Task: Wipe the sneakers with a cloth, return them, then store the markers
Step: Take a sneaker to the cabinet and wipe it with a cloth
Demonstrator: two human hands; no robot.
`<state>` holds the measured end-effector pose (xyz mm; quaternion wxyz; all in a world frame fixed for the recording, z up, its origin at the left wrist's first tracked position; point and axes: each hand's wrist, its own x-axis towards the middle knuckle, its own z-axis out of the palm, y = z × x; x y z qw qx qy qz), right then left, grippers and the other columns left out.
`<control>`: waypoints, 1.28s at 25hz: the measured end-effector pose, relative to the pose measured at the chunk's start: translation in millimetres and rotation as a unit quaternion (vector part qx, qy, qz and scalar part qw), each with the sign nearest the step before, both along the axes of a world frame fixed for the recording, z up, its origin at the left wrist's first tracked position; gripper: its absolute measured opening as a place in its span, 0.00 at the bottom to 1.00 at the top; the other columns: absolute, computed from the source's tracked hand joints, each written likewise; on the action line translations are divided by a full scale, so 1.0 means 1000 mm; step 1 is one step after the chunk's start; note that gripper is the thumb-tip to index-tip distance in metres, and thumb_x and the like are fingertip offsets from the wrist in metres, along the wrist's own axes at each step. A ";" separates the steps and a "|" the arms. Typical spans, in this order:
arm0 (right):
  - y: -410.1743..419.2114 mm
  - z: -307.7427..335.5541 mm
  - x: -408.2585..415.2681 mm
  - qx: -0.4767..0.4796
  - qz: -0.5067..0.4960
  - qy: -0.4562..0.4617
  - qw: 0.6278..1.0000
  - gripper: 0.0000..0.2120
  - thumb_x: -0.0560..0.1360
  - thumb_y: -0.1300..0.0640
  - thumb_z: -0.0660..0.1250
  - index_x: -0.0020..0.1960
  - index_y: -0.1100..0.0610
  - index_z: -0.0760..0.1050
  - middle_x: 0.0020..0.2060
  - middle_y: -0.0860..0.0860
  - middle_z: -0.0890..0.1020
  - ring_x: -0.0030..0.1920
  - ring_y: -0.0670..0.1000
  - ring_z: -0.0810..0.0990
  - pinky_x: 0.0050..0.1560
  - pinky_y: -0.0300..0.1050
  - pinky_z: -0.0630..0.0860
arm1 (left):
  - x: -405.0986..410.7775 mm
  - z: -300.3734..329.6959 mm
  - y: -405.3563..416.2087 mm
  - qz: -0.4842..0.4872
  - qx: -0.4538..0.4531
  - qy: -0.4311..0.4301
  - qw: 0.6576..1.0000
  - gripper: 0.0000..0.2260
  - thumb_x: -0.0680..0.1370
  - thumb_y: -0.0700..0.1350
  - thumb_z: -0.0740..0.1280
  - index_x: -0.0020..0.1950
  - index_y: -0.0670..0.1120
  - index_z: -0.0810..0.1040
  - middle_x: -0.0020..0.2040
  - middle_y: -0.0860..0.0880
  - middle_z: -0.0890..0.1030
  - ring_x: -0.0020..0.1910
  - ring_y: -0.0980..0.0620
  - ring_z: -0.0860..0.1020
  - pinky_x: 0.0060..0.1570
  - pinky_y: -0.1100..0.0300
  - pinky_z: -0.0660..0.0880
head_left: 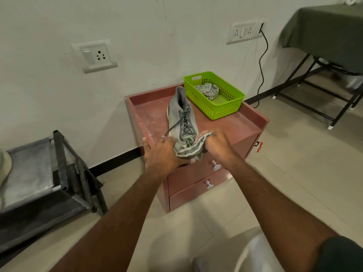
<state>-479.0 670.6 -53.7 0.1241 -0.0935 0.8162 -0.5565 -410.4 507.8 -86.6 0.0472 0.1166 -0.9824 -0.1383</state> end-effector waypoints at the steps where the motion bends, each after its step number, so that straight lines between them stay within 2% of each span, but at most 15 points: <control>1: 0.006 -0.002 0.000 -0.077 -0.061 -0.012 0.995 0.19 0.66 0.69 0.56 0.39 0.58 0.84 0.36 0.58 0.86 0.38 0.59 0.86 0.35 0.48 0.84 | 0.001 0.001 0.001 -0.007 -0.009 -0.001 1.000 0.46 0.61 0.82 0.60 0.72 0.56 0.70 0.75 0.52 0.70 0.77 0.51 0.62 0.73 0.32 0.41; 3: 0.018 -0.001 -0.005 -0.132 -0.155 0.034 0.979 0.20 0.71 0.71 0.59 0.52 0.58 0.85 0.41 0.53 0.86 0.43 0.54 0.84 0.39 0.41 0.83 | 0.000 0.004 0.005 -0.015 -0.033 -0.005 0.999 0.48 0.64 0.81 0.59 0.76 0.53 0.65 0.78 0.52 0.65 0.79 0.52 0.56 0.72 0.32 0.39; 5: 0.026 0.000 -0.009 -0.048 -0.199 0.184 0.961 0.24 0.75 0.70 0.61 0.67 0.55 0.78 0.52 0.50 0.84 0.49 0.49 0.81 0.45 0.36 0.77 | -0.003 0.003 0.007 -0.017 -0.048 -0.015 0.999 0.51 0.63 0.82 0.56 0.77 0.51 0.63 0.78 0.51 0.64 0.79 0.52 0.57 0.72 0.31 0.39; 6: 0.027 0.001 -0.010 -0.014 -0.182 0.235 0.955 0.27 0.75 0.71 0.60 0.72 0.54 0.74 0.61 0.51 0.82 0.58 0.50 0.80 0.55 0.39 0.76 | -0.004 0.001 0.007 -0.013 -0.046 -0.018 0.999 0.52 0.62 0.83 0.53 0.76 0.51 0.64 0.77 0.51 0.66 0.77 0.52 0.61 0.72 0.31 0.40; 8: 0.019 -0.012 -0.011 0.061 -0.046 0.254 0.964 0.32 0.75 0.74 0.59 0.76 0.55 0.68 0.74 0.53 0.71 0.74 0.52 0.68 0.73 0.45 0.64 | -0.007 -0.002 0.005 0.001 -0.040 -0.010 0.999 0.53 0.58 0.86 0.48 0.72 0.53 0.69 0.71 0.52 0.74 0.72 0.51 0.70 0.72 0.31 0.43; 10: 0.007 -0.025 -0.011 0.179 0.111 0.229 0.950 0.31 0.76 0.73 0.61 0.76 0.56 0.67 0.77 0.52 0.66 0.79 0.52 0.60 0.76 0.42 0.55 | -0.009 -0.005 0.004 0.003 -0.051 0.005 0.999 0.53 0.58 0.86 0.46 0.70 0.53 0.71 0.69 0.52 0.76 0.69 0.50 0.72 0.72 0.32 0.45; 16: 0.006 -0.009 0.007 0.374 0.263 0.263 0.849 0.24 0.77 0.65 0.63 0.71 0.52 0.74 0.76 0.49 0.68 0.79 0.51 0.59 0.75 0.54 0.64 | -0.005 0.002 0.008 -0.010 -0.081 -0.023 0.996 0.45 0.68 0.79 0.56 0.75 0.50 0.67 0.76 0.51 0.69 0.75 0.51 0.64 0.73 0.33 0.46; 19: -0.013 -0.012 0.022 0.277 0.241 0.150 0.918 0.23 0.76 0.65 0.64 0.65 0.46 0.79 0.69 0.49 0.77 0.72 0.51 0.71 0.69 0.51 0.72 | -0.003 0.004 0.009 -0.016 -0.107 -0.026 0.994 0.39 0.73 0.72 0.60 0.76 0.50 0.65 0.77 0.51 0.66 0.77 0.51 0.62 0.74 0.33 0.47; 20: -0.015 -0.011 0.024 0.220 0.218 0.091 0.947 0.23 0.75 0.66 0.63 0.64 0.46 0.81 0.64 0.49 0.81 0.65 0.50 0.77 0.62 0.46 0.76 | -0.003 0.004 0.009 -0.016 -0.108 -0.029 0.994 0.37 0.73 0.71 0.61 0.76 0.50 0.66 0.77 0.51 0.66 0.76 0.51 0.63 0.74 0.33 0.48; 22: -0.005 -0.001 0.023 0.072 0.173 -0.045 0.981 0.25 0.74 0.71 0.60 0.62 0.51 0.82 0.57 0.50 0.84 0.55 0.47 0.82 0.50 0.36 0.76 | -0.002 0.005 0.010 -0.018 -0.105 -0.036 0.994 0.41 0.71 0.74 0.60 0.76 0.51 0.65 0.77 0.51 0.66 0.77 0.51 0.62 0.74 0.33 0.47; 24: 0.014 0.002 0.019 -0.112 0.100 -0.142 0.978 0.22 0.76 0.72 0.59 0.60 0.55 0.83 0.53 0.51 0.86 0.55 0.53 0.82 0.52 0.42 0.76 | 0.000 0.006 0.009 -0.024 -0.083 -0.039 0.996 0.46 0.68 0.79 0.56 0.77 0.51 0.63 0.78 0.51 0.65 0.77 0.51 0.61 0.73 0.34 0.46; 26: 0.028 0.000 0.013 -0.217 -0.037 -0.132 0.967 0.18 0.80 0.70 0.58 0.58 0.55 0.82 0.51 0.53 0.87 0.54 0.56 0.85 0.51 0.46 0.81 | 0.001 0.007 0.005 -0.047 -0.073 -0.046 0.995 0.49 0.66 0.81 0.53 0.79 0.50 0.62 0.79 0.50 0.63 0.78 0.52 0.59 0.74 0.36 0.44; 27: 0.032 -0.003 0.008 -0.208 -0.085 -0.080 0.971 0.18 0.81 0.69 0.58 0.62 0.55 0.80 0.54 0.53 0.86 0.55 0.55 0.85 0.53 0.48 0.82 | 0.001 0.007 0.003 -0.068 -0.087 -0.047 0.993 0.49 0.67 0.81 0.53 0.79 0.50 0.61 0.79 0.50 0.63 0.78 0.51 0.59 0.76 0.38 0.44; 29: 0.034 -0.010 0.006 -0.068 -0.111 0.052 0.990 0.21 0.80 0.64 0.61 0.71 0.52 0.75 0.65 0.51 0.81 0.63 0.50 0.80 0.65 0.49 0.76 | 0.004 0.005 0.000 -0.123 -0.136 -0.039 0.982 0.45 0.71 0.77 0.55 0.79 0.50 0.60 0.79 0.50 0.63 0.78 0.50 0.58 0.77 0.42 0.43; 32: 0.029 -0.017 0.018 0.120 -0.034 0.156 0.980 0.27 0.80 0.67 0.61 0.77 0.53 0.67 0.77 0.50 0.67 0.78 0.49 0.63 0.75 0.40 0.57 | 0.003 0.000 0.001 -0.197 -0.198 -0.029 0.960 0.34 0.80 0.65 0.56 0.80 0.48 0.57 0.80 0.49 0.61 0.79 0.52 0.55 0.78 0.46 0.43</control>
